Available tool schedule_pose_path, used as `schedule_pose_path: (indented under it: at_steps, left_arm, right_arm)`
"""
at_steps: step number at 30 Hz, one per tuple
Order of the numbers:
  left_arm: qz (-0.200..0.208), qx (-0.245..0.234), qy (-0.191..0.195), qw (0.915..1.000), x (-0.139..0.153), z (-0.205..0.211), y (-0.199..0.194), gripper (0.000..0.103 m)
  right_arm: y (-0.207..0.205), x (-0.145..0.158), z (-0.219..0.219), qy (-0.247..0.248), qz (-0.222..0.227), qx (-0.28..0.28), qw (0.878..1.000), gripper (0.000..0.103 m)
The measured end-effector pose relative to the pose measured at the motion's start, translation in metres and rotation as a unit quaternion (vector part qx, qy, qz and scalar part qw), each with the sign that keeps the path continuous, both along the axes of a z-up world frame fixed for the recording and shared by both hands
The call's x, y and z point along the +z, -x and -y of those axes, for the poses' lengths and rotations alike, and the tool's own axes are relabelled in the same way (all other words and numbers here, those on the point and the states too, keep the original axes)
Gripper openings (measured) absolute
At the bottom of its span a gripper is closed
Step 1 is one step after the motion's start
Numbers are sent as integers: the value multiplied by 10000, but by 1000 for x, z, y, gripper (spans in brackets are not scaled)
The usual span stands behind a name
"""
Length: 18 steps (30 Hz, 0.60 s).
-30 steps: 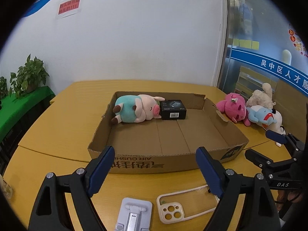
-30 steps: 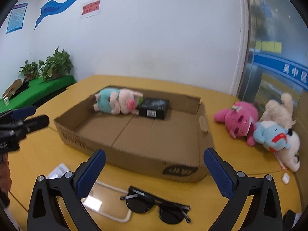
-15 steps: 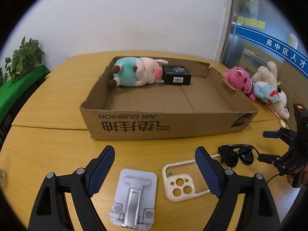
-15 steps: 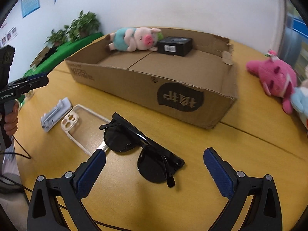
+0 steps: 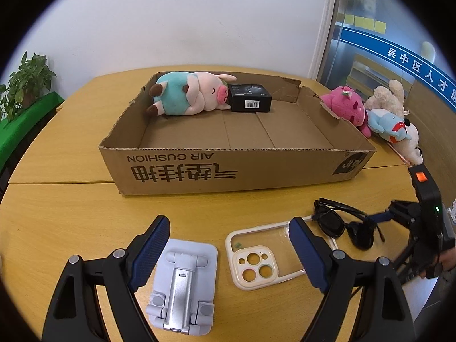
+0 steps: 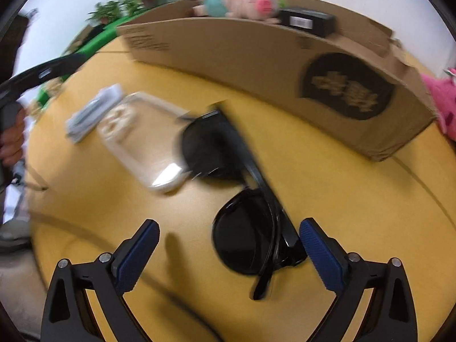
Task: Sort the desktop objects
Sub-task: 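Close the right gripper on the black sunglasses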
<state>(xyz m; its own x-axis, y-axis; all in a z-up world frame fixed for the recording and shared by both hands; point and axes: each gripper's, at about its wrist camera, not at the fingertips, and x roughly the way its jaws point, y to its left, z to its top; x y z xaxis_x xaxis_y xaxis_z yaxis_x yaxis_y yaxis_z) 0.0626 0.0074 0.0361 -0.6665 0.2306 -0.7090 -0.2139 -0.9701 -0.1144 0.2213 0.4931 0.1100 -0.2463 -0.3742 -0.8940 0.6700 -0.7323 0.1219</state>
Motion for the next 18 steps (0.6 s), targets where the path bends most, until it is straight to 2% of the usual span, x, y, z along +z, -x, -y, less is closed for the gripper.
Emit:
schedule_pose_path:
  at_steps: [4, 5, 8, 10, 12, 16, 18]
  left_arm:
    - [66, -150, -96, 9998, -2, -7, 6, 85]
    - [111, -205, -147, 9996, -3, -9, 9, 85]
    - [323, -411, -352, 9980, -7, -19, 17, 85]
    - [550, -596, -578, 9950, -10, -27, 23, 85]
    - [729, -757, -865, 9907, -13, -33, 27, 85]
    - [1052, -1001, -1197, 9821, -22, -53, 35, 85]
    - [1188, -1090, -1283, 9785, -27, -60, 36, 85]
  right_arm:
    - [-14, -3, 6, -396, -373, -88, 9985, 99]
    - [-13, -7, 6, -430, -307, -155, 9985, 94]
    - [-19, -5, 8, -370, -413, -331, 9979, 88]
    - [-23, -2, 9, -330, -445, -450, 9974, 77]
    - [-25, 4, 7, -292, -462, -626, 9965, 53]
    - [-27, 8, 2, -234, -389, -947, 9945, 53]
    - [-26, 10, -2, -44, -307, -1163, 9927, 52]
